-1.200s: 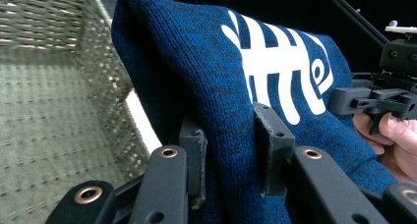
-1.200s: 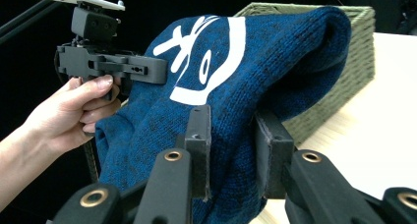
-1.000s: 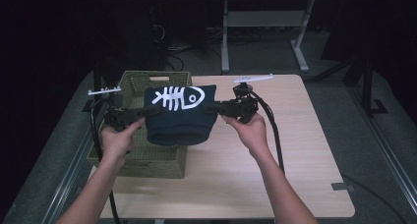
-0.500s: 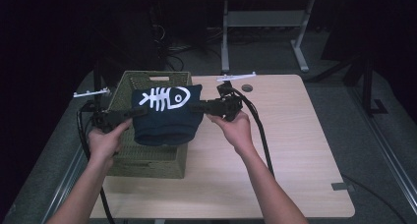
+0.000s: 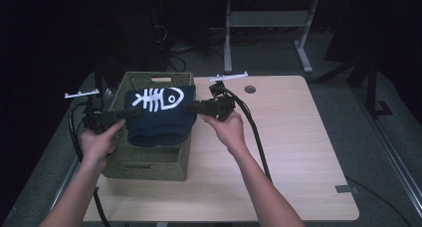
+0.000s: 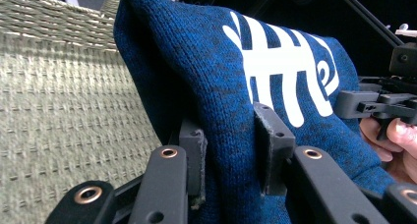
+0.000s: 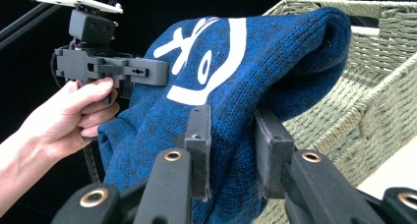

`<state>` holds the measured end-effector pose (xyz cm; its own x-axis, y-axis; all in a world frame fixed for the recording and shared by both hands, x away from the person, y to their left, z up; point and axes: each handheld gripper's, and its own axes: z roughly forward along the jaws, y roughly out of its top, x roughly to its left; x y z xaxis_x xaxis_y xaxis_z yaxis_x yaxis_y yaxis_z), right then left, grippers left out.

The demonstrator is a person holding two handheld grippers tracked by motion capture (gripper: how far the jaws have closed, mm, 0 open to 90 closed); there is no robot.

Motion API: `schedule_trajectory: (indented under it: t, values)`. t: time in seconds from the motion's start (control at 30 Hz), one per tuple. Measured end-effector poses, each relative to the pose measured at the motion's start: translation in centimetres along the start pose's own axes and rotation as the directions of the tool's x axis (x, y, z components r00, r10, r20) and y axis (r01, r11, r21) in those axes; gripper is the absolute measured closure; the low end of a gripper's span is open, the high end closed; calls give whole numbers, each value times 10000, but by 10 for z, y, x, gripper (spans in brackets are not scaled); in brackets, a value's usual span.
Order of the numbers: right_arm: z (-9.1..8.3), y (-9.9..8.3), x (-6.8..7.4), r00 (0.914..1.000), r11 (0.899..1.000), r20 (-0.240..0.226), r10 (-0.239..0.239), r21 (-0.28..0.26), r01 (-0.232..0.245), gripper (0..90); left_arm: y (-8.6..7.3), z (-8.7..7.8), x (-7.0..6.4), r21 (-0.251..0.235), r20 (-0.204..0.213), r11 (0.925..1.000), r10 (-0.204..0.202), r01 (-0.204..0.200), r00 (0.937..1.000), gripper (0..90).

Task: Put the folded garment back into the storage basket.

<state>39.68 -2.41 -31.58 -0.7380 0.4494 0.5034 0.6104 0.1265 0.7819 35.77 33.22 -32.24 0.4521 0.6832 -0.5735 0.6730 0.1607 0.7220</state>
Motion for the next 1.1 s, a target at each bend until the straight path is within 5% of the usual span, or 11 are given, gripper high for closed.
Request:
schedule_trajectory:
  t: [1.1]
  values:
    - [61, 4, 10, 9997, 9996, -224, 10, 300, -3, 711, 2, -27, 41, 20, -792, 9993, -366, 369, 9962, 667]
